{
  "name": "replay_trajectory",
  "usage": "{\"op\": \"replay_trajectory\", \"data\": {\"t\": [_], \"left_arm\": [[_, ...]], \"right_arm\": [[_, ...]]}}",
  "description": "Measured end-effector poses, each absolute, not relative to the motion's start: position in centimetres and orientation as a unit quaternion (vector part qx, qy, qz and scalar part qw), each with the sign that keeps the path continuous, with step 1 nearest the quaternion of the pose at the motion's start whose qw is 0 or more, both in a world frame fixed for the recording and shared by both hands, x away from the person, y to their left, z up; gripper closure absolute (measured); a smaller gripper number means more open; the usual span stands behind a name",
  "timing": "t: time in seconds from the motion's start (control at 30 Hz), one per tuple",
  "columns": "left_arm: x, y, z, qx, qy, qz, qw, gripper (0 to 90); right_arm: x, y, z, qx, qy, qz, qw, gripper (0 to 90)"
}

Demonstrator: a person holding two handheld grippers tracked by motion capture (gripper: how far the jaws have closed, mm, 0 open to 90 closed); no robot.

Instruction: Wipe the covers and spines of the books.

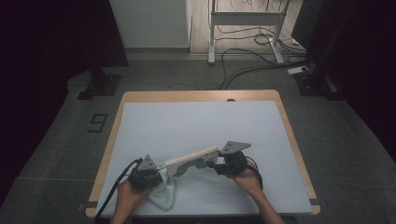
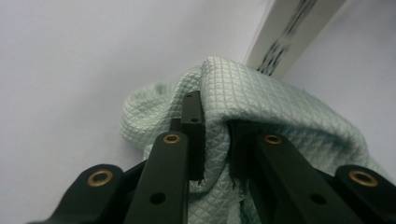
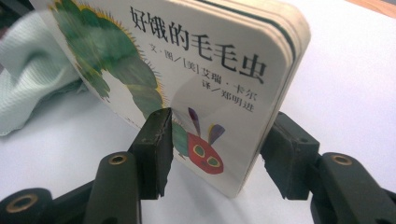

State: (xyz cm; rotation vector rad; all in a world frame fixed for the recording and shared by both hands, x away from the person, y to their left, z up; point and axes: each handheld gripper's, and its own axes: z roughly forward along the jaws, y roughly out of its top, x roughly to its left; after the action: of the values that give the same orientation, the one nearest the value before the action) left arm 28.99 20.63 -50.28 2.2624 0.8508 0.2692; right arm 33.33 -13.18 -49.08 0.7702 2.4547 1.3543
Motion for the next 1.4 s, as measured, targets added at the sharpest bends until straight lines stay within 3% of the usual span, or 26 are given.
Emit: {"op": "replay_trajectory", "data": {"t": [0.4, 0.93, 1.4], "left_arm": [[28.9, 20.7, -50.5, 0.869, 0.331, 0.104, 0.353, 80.3], [28.4, 21.0, -43.3, 0.857, 0.304, 0.132, 0.394, 80.2], [29.9, 23.8, -42.5, 0.847, 0.335, 0.159, 0.382, 79.7]], "right_arm": [[33.3, -13.2, -49.0, 0.261, 0.840, 0.461, 0.117, 45.3], [33.2, -13.2, -49.0, 0.262, 0.840, 0.459, 0.119, 45.2], [33.2, -13.2, -49.1, 0.265, 0.838, 0.462, 0.117, 45.8]]}}
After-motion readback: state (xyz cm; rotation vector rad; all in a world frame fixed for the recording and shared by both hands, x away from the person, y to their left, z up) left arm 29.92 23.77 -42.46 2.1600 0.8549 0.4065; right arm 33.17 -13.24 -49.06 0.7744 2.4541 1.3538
